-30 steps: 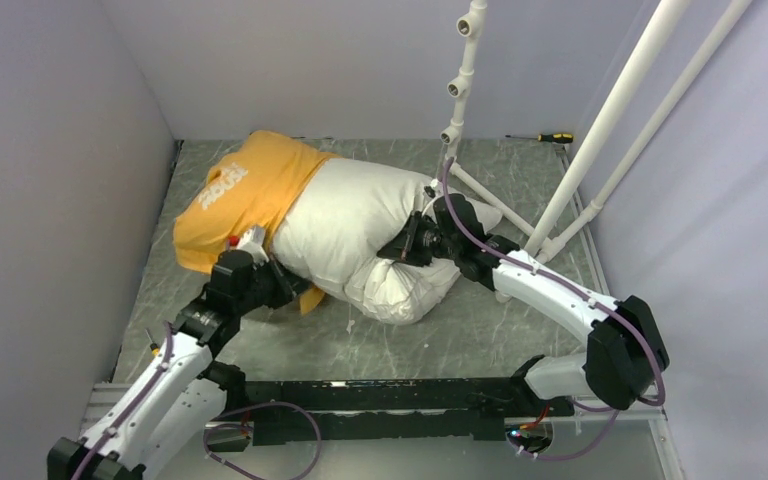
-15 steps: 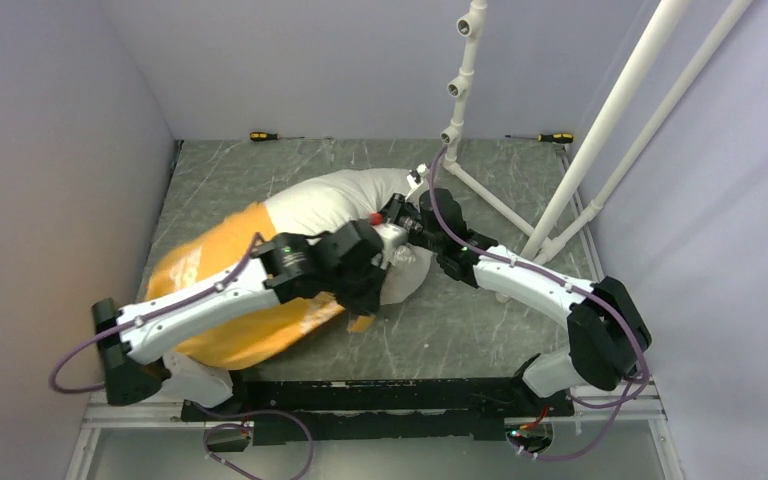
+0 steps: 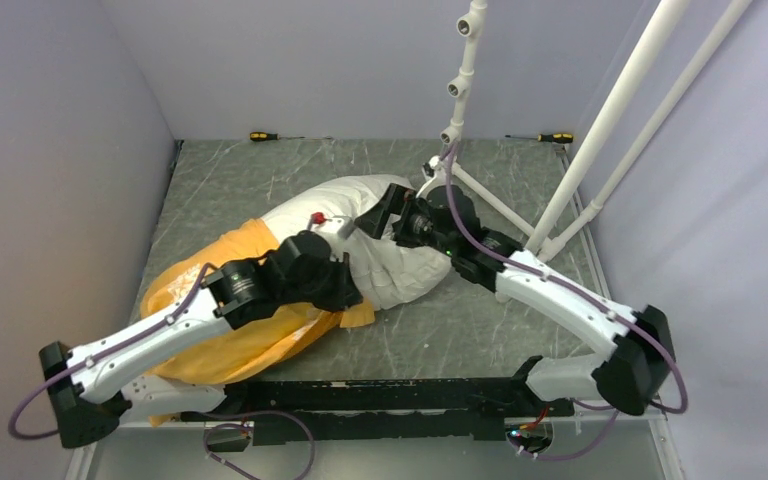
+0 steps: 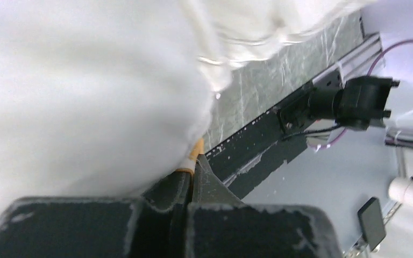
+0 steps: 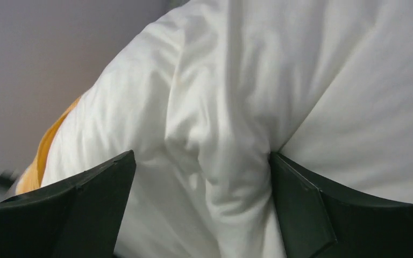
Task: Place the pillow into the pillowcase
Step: Stuff the pillow into the pillowcase.
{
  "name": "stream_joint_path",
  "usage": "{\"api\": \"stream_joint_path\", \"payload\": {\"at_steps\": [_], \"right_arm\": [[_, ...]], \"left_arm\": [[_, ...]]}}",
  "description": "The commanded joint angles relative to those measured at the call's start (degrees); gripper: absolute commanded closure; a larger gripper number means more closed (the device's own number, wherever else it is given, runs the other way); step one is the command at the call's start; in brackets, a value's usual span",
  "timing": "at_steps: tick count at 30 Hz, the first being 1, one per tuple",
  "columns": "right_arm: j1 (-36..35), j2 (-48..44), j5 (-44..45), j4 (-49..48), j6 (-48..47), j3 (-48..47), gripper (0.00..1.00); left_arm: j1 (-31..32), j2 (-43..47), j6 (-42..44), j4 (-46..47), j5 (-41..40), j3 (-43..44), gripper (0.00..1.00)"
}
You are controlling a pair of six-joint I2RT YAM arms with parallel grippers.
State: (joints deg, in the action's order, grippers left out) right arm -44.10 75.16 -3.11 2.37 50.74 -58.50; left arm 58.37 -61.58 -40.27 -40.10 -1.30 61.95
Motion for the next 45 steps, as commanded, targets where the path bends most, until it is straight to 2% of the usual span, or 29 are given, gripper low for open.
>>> {"api": "stream_joint_path", "payload": {"at_steps": [1,3,7,12,16,20,21,22,25,27,31,35,37,42,44,45], "right_arm": [[-0.7,-6.8,8.6,21.8,-7.9,-5.9,0.01],[1.9,-9.1,7.9,25.9,-8.0,-5.9,0.01],[9.8,-12.1,2.1,27.4,-8.9,-3.7,0.01],[17.8,-7.7,-4.3,27.4,-11.8,-4.9,0.00],[19.0,-0.7,-10.3,25.7,-14.5,-7.4,0.00],[18.7,2.0,-26.5,14.2,-10.1,-2.1,0.04],[18.2,2.1,-31.6,8.2,-7.3,0.9,0.10],[17.5,2.4,-35.9,0.3,-3.8,3.7,0.21],[13.3,3.6,-41.2,-12.7,4.3,9.1,0.74],[9.1,5.2,-40.7,-15.7,6.4,9.6,1.00],[1.0,10.1,-42.4,-25.0,10.3,10.1,1.00],[0.2,11.8,-45.2,-51.4,25.8,19.1,1.00],[-0.2,12.9,-47.6,-58.7,28.7,19.8,1.00],[-2.6,15.0,-53.2,-61.9,27.1,16.6,1.00],[-2.9,16.2,-55.5,-60.5,25.5,15.3,1.00],[-2.9,16.2,-55.2,-57.2,23.6,15.2,1.00]], "left_arm": [[-5.5,5.1,-6.0,10.8,2.6,-6.1,1.00],[-6.4,5.7,-5.9,10.7,3.8,-7.8,1.00],[-6.5,6.7,-6.3,11.4,6.6,-10.1,1.00],[-6.4,9.2,-6.9,9.6,6.5,-12.0,1.00],[-6.5,11.2,-7.0,9.5,5.9,-12.5,1.00],[-6.5,11.1,-5.9,12.0,7.0,-10.8,1.00],[-6.5,10.4,-5.2,12.7,7.3,-9.7,1.00],[-6.5,9.5,-4.5,13.5,7.8,-8.5,1.00],[-6.4,3.7,-1.7,15.6,12.8,-3.3,1.00],[-5.5,-1.3,0.0,17.3,17.1,0.9,1.00],[2.5,-9.5,4.9,17.2,14.2,9.4,1.00],[5.3,-12.5,7.0,18.0,16.0,14.7,1.00],[5.6,-13.8,7.1,17.7,18.0,16.4,1.00],[8.5,-15.9,7.3,24.5,26.0,17.4,1.00],[9.2,-16.4,7.6,22.6,25.0,18.4,0.99],[9.3,-16.5,7.7,19.6,22.4,19.4,0.94]]}}
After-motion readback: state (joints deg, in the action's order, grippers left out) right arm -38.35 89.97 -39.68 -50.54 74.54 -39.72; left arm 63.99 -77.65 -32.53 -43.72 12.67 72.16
